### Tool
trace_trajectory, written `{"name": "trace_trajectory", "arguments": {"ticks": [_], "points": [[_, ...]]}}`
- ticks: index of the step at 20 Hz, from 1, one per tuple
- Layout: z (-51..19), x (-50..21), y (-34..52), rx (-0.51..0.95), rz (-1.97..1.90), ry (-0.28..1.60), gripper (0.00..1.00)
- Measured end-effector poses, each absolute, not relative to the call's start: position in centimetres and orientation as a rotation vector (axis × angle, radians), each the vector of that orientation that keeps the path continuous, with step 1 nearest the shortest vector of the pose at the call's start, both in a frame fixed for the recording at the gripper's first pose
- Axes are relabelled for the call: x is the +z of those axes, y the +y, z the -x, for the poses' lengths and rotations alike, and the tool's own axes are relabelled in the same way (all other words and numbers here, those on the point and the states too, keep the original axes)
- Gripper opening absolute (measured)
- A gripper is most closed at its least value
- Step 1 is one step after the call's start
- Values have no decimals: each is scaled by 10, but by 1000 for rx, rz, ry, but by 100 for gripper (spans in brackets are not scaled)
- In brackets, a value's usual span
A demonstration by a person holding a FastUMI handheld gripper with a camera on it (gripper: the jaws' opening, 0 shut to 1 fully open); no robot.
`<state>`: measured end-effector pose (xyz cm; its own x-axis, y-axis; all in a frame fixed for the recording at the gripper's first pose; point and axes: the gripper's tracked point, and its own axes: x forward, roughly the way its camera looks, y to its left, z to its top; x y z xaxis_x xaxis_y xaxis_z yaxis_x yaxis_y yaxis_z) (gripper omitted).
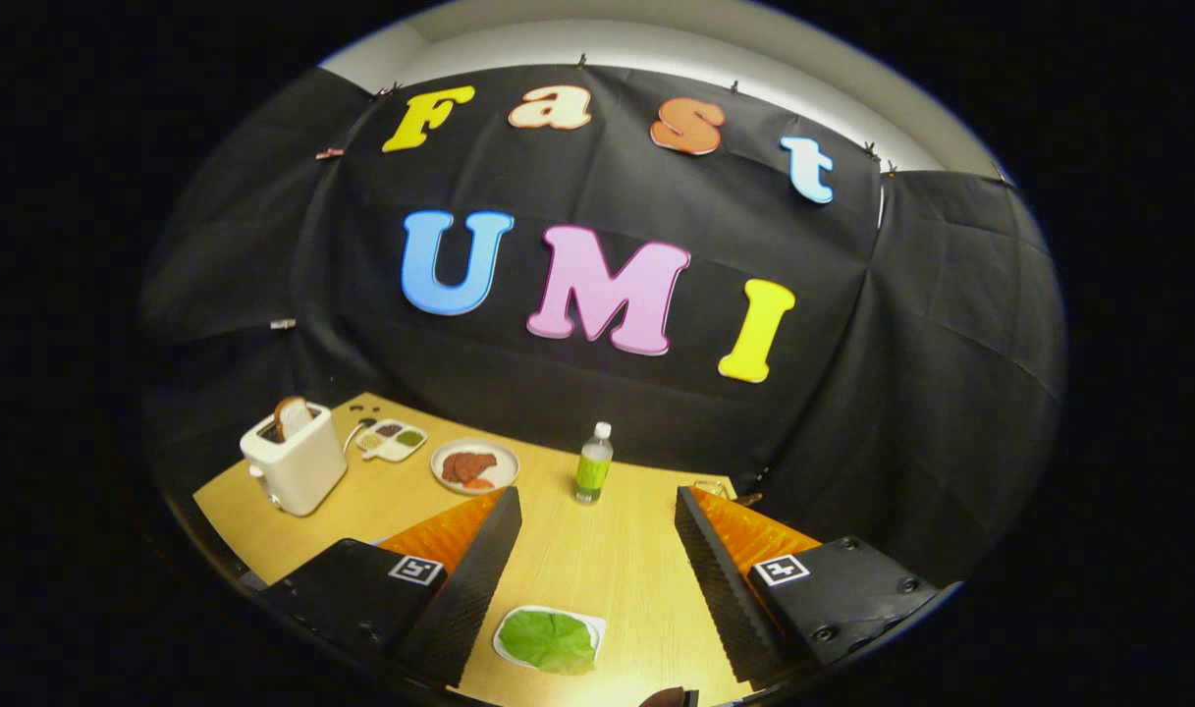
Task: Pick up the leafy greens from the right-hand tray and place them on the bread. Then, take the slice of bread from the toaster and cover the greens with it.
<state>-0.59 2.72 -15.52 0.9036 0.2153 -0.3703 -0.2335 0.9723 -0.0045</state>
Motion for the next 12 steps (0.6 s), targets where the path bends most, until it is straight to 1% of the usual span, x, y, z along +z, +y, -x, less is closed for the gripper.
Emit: {"name": "trace_trajectory", "arguments": {"ticks": [6,12], "points": [[39,-294,53,378,121,663,97],[40,-387,68,466,171,859,96]]}}
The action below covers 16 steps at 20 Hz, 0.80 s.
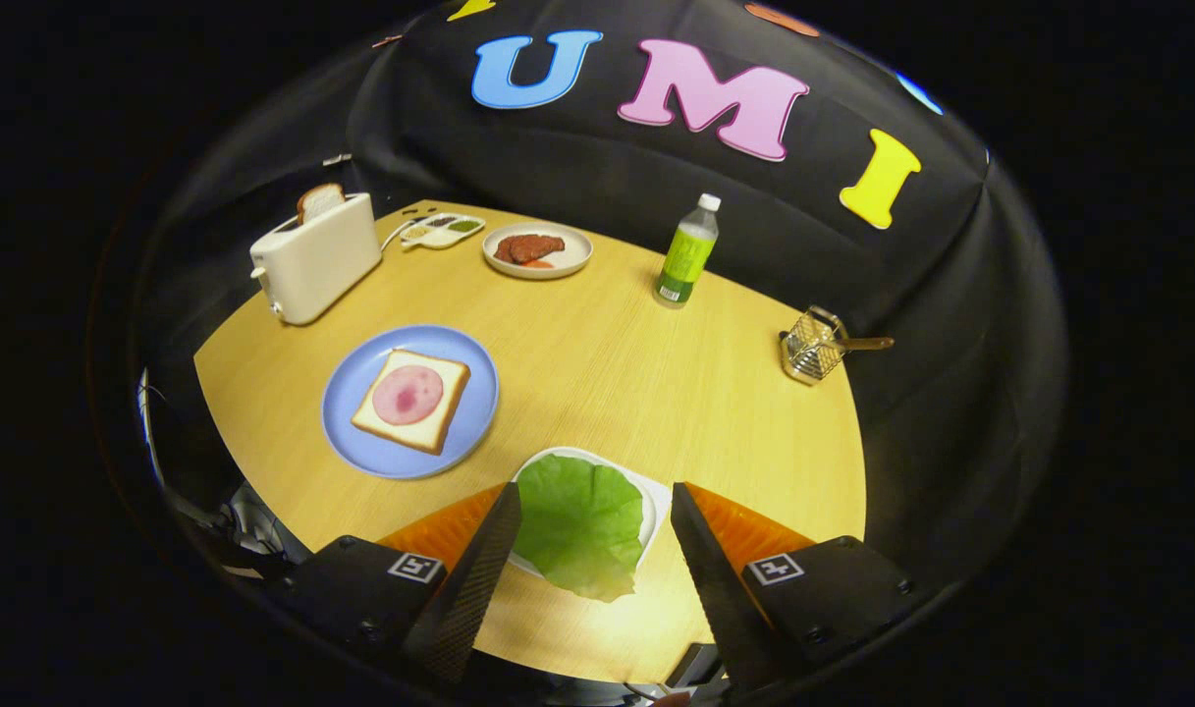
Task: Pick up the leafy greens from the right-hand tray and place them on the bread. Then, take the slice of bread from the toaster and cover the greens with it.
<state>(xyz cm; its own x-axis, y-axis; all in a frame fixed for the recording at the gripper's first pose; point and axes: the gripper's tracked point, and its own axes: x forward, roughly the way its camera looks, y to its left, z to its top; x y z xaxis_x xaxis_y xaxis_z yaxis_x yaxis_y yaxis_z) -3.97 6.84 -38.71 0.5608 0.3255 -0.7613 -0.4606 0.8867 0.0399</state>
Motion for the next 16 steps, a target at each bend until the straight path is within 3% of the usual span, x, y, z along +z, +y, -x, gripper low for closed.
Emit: {"name": "trace_trajectory", "arguments": {"ticks": [10,16], "points": [[26,-491,81,580,249,1048,86],[32,-507,87,599,157,1172,55]]}}
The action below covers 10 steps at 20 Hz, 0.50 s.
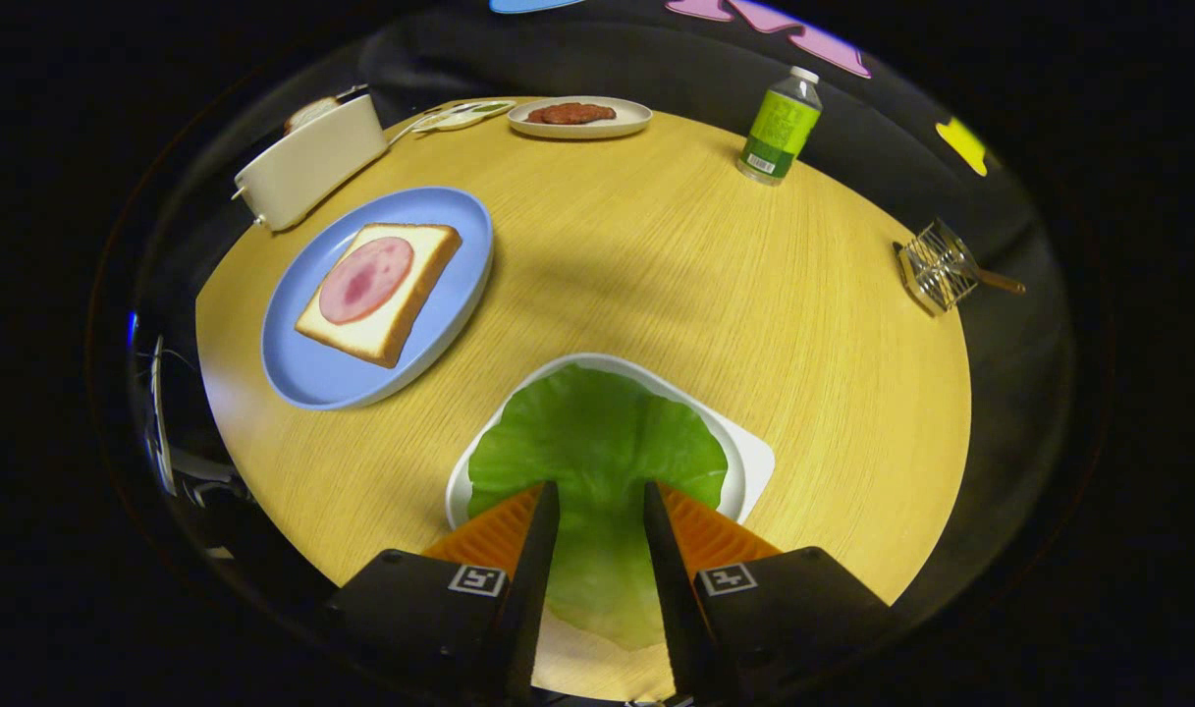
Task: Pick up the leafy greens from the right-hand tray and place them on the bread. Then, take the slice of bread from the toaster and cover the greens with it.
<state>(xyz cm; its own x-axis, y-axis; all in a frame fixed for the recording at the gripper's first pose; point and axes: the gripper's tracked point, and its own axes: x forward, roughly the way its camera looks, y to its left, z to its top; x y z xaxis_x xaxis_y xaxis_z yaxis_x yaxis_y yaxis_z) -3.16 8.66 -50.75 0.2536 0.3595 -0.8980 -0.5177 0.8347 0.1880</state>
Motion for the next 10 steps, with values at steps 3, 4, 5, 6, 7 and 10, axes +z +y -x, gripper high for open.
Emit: {"name": "trace_trajectory", "arguments": {"ticks": [3,4,5,6,7,10], "points": [[29,-508,84,590,137,1172,31],[30,-508,85,598,139,1170,16],[32,-508,84,607,146,1170,8],[33,-505,85,614,144,1168,7],[32,-499,87,615,131,1155,7],[24,-472,91,606,94,1103,7]]}}
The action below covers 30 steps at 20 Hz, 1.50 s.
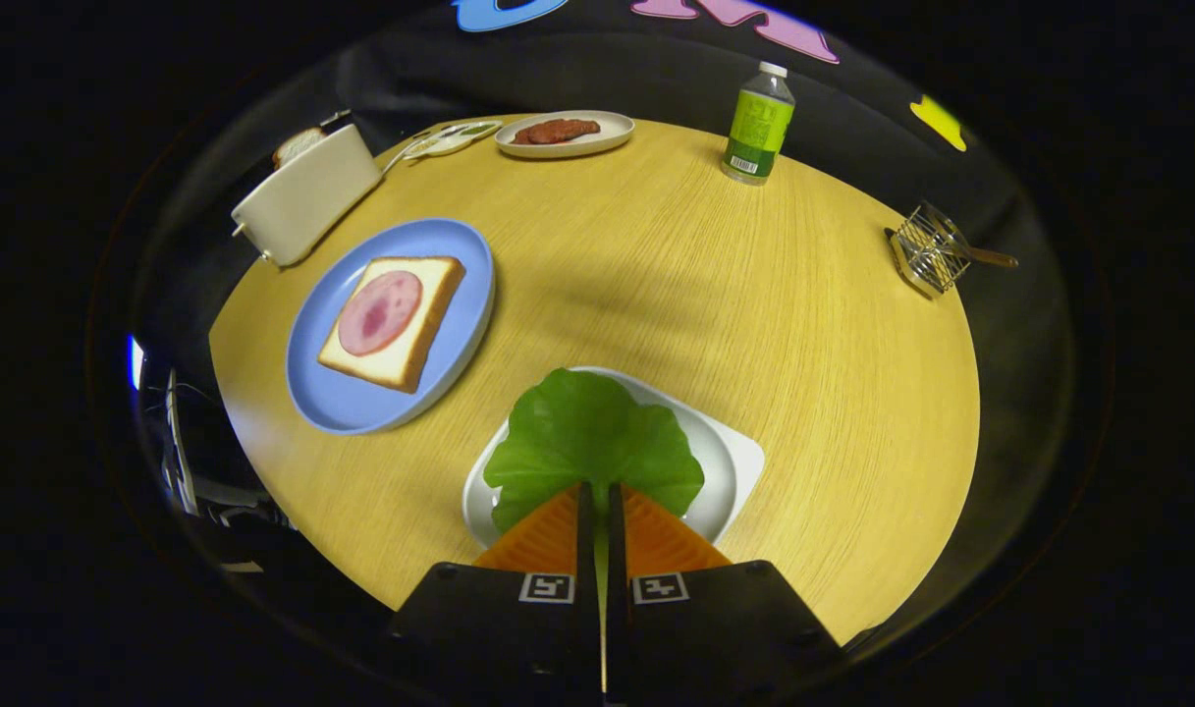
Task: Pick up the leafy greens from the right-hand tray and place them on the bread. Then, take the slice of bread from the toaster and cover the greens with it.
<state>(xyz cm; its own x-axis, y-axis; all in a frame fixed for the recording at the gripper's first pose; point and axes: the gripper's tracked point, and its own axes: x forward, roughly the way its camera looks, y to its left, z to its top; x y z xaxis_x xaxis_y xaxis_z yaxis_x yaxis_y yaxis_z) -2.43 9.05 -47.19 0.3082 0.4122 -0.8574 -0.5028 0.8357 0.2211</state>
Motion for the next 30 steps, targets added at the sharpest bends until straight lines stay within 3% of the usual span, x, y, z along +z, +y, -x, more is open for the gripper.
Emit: {"name": "trace_trajectory", "arguments": {"ticks": [7,13,30], "points": [[10,-400,109,633,94,990,7],[10,-361,169,741,102,945,7],[6,-370,270,862,155,1000,8]]}}
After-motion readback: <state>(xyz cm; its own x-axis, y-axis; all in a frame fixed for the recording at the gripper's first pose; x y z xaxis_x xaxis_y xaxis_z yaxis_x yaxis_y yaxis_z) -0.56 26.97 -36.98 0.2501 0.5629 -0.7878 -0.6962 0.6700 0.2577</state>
